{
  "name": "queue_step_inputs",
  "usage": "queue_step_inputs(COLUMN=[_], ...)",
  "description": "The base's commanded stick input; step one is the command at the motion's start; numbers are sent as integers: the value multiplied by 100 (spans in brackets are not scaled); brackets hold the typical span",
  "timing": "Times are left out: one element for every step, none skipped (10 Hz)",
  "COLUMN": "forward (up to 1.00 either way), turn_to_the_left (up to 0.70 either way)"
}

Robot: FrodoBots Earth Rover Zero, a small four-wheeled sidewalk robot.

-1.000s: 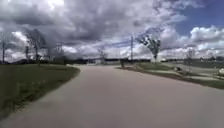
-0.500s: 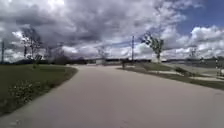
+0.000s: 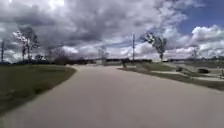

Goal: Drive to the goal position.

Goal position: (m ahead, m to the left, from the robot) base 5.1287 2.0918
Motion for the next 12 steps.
queue_step_inputs(forward=[100,100,100,100,100,100,100,100,100,100,100,100], turn_to_the_left=[8,8,8,8,8,8,8,8,8,8,8,9])
